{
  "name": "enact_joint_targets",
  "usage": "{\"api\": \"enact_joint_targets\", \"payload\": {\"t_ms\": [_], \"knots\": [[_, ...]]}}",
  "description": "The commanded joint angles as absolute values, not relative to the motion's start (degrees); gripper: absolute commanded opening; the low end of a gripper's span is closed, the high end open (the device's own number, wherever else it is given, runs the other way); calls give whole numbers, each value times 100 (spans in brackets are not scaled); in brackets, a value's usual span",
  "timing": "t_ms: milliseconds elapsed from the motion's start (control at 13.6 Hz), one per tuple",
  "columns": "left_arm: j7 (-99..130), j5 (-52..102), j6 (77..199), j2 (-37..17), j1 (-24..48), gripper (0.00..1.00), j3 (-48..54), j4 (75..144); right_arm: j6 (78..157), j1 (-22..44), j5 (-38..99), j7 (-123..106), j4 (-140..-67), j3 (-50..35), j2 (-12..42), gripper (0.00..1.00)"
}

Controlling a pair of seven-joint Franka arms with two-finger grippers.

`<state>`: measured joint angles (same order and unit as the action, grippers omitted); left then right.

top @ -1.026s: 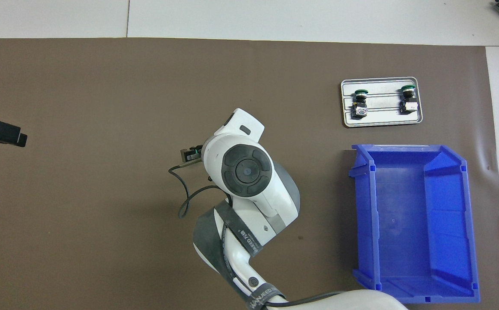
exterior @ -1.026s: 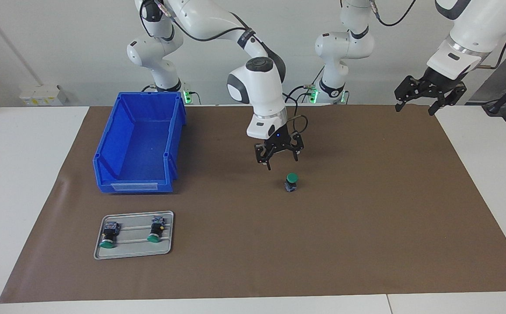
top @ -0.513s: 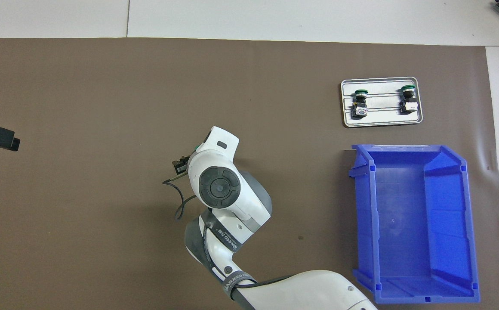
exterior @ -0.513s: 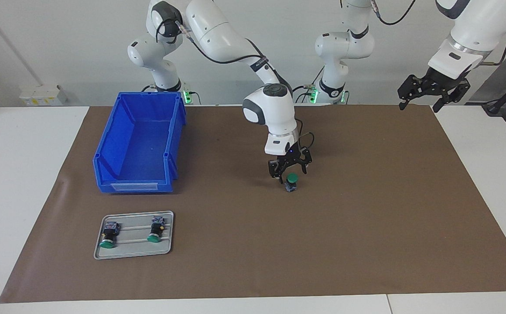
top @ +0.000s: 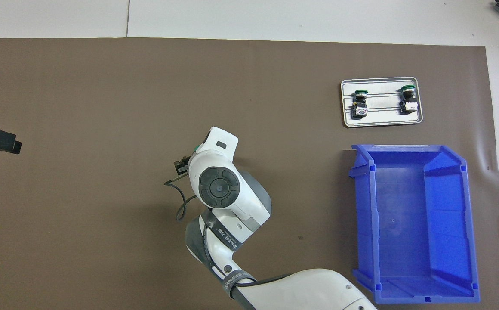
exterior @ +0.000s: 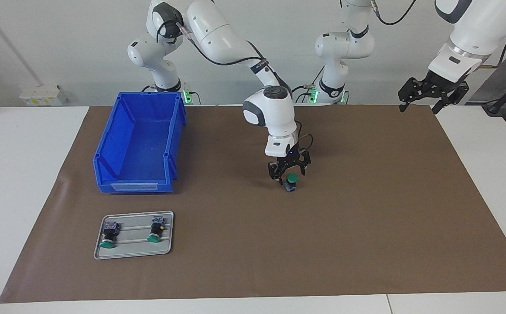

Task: Place and press button with both arms
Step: 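Grasp the green button on the table with the right gripper, then carry the green button with the right gripper and lower it into the blue bin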

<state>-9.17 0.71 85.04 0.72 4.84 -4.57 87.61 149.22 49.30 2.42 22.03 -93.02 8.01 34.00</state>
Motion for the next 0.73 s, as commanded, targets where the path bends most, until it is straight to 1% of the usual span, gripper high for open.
{"api": "enact_joint_targets", "payload": {"t_ms": [0,73,147,220,659], "knots": [[-870,167,8666,264,431,100,-422,9009,14994,4922,167,2057,-9281,809,3445,72],[-888,167,8657,264,431,100,-422,9009,14994,4922,167,2039,-9281,800,3445,53],[-862,167,8640,264,448,100,-413,8991,14994,4922,158,2030,-9273,809,3445,12],[-870,158,8605,272,474,100,-413,9009,14985,4922,158,2039,-9272,809,3445,0],[-870,158,8604,272,431,100,-422,9009,14898,4878,-61,2057,-9176,817,3445,0]]}}
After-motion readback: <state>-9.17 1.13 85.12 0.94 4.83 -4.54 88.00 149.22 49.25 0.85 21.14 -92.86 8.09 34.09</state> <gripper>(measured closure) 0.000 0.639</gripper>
